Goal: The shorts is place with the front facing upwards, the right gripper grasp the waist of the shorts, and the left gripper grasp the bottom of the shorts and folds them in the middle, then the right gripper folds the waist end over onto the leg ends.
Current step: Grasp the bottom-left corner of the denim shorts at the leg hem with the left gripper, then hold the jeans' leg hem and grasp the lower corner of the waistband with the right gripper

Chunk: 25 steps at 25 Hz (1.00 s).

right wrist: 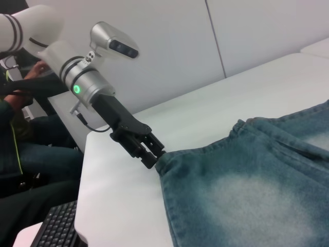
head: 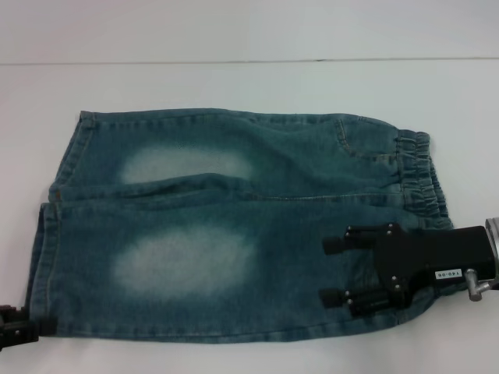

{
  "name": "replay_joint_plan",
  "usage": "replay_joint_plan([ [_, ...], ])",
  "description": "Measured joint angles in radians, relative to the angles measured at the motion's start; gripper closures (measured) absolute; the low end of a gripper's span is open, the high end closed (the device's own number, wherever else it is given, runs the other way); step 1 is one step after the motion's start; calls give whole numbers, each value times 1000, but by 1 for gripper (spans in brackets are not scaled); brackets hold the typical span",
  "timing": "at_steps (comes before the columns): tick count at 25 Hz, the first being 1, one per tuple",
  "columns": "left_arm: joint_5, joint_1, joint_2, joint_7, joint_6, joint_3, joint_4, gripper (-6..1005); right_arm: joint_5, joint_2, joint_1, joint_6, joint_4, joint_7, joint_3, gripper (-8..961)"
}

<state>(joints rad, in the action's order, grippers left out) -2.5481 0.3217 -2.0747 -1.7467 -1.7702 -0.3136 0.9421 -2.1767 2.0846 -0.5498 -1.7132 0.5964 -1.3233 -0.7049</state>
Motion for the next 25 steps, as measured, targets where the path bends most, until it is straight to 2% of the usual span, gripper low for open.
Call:
replay_joint_plan([
  [2, 2, -1, -2, 0, 0, 1, 1, 414, 0, 0, -1, 6, -2, 0, 0, 38],
  [8, 2, 4, -7, -3, 5, 1, 5, 691, -1, 0, -5, 10, -12, 1, -1, 38],
  [19, 4, 26, -14, -54, 12, 6, 0, 918, 5, 0, -10, 11, -12, -14, 10, 37],
  [25, 19, 38, -13, -89, 11, 11, 0, 996, 6, -14, -25, 11, 38, -144, 20, 37],
])
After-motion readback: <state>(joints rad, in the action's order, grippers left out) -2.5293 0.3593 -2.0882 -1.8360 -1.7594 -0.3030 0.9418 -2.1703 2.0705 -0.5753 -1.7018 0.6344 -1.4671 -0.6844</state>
